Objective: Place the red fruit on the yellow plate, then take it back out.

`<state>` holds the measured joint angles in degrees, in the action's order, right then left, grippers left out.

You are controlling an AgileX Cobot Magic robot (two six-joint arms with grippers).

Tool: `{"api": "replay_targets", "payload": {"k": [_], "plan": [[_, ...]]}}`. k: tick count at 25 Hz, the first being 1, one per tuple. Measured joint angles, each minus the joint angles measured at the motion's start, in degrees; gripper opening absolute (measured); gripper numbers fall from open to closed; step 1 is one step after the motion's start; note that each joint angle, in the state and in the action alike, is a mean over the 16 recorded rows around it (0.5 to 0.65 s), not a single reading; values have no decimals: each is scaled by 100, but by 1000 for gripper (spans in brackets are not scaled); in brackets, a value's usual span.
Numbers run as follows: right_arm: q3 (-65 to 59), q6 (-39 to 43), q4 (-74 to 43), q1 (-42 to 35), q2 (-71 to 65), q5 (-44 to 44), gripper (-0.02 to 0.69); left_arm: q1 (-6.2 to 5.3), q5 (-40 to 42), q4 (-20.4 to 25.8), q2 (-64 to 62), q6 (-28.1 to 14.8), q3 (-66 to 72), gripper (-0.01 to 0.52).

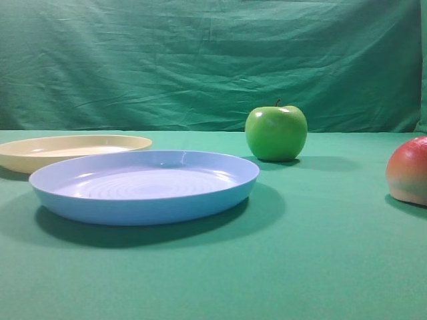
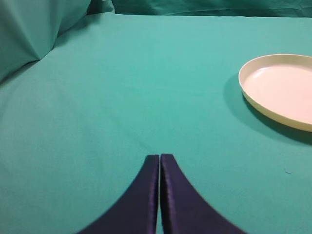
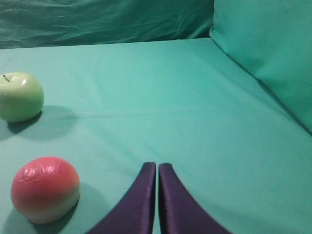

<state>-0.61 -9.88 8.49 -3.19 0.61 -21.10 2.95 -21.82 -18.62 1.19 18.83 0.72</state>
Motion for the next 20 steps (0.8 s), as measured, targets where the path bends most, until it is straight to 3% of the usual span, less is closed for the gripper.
{"api": "replay_targets", "payload": {"k": [20], "plan": [[-89,-99,-18,-7,0,-44,0,0,0,0,0,0,0,0]]}}
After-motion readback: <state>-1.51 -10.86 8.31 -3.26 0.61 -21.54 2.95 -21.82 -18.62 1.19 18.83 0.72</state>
